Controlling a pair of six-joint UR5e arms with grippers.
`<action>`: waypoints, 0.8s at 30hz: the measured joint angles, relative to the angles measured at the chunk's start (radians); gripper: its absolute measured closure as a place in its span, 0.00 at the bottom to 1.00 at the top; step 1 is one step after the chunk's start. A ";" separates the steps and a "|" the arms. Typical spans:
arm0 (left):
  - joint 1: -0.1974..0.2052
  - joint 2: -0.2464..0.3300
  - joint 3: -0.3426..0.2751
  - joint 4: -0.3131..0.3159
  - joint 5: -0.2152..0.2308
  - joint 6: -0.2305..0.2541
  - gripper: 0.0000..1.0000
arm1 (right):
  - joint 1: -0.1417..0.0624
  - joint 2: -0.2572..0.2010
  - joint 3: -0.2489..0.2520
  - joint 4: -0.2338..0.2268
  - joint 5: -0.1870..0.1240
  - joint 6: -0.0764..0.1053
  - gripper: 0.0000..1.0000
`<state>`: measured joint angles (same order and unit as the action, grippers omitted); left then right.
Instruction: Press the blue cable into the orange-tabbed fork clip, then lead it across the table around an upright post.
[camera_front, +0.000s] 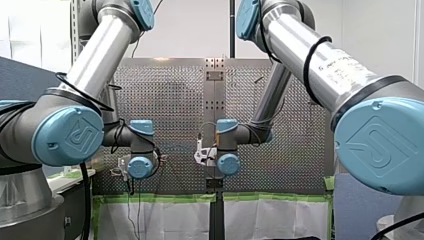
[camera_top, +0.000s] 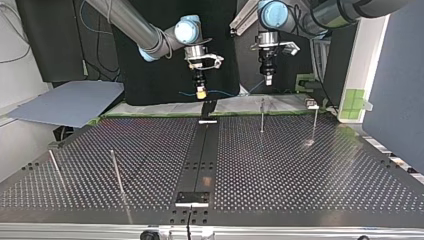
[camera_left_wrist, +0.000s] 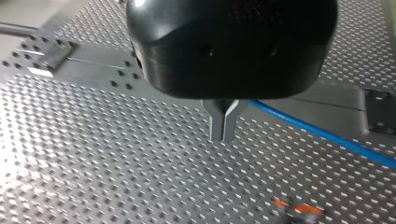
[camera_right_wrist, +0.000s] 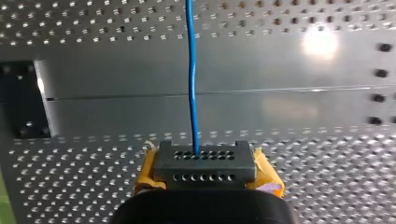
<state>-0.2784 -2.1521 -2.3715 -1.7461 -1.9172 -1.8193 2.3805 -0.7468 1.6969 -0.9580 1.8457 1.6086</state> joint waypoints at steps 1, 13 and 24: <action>0.003 -0.012 0.001 0.000 0.001 0.000 1.00 | -0.002 0.009 -0.008 0.006 0.000 0.001 1.00; 0.026 -0.127 0.032 -0.022 0.064 0.001 1.00 | -0.030 0.130 -0.084 0.045 -0.006 -0.001 1.00; 0.050 -0.137 0.092 -0.079 0.126 -0.016 1.00 | -0.043 0.164 -0.109 0.061 -0.012 -0.002 1.00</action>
<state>-0.2285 -2.2888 -2.2790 -1.8249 -1.7913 -1.8353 2.3370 -0.5830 1.5883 -0.8972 1.8334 1.6066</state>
